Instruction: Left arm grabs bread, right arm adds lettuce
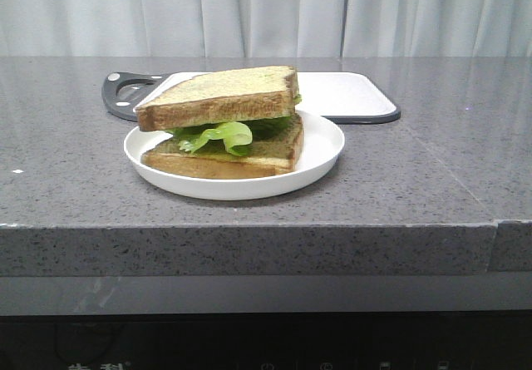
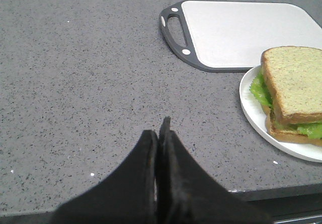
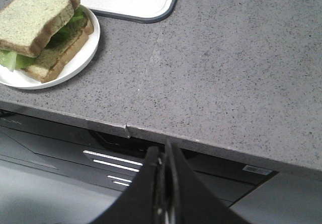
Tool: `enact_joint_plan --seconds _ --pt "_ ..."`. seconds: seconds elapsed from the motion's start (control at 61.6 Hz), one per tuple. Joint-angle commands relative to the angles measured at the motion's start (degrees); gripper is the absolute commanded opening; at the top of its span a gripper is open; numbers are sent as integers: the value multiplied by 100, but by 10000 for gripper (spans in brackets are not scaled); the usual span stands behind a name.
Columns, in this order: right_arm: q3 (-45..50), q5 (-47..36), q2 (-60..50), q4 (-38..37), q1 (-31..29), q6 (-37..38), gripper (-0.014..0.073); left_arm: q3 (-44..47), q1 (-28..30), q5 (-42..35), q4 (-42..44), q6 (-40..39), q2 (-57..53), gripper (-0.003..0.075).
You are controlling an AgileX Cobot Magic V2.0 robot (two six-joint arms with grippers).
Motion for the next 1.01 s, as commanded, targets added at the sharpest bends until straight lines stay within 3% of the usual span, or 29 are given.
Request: enact_joint_plan --seconds 0.0,0.195,0.308,0.616,0.99 --pt "-115 -318 43 33 -39 -11 -67 -135 1 -464 -49 -56 37 -20" --pt "-115 -318 43 33 -39 -11 -67 -109 14 -464 -49 -56 -84 -20" --pt "-115 -298 43 33 -39 -11 -67 127 191 -917 226 -56 -492 -20" --pt "-115 -298 43 33 -39 -11 -67 2237 531 -3150 226 -56 -1753 -20" --pt "-115 -292 43 33 -39 -11 -67 3989 531 -4519 226 -56 -2683 -20"
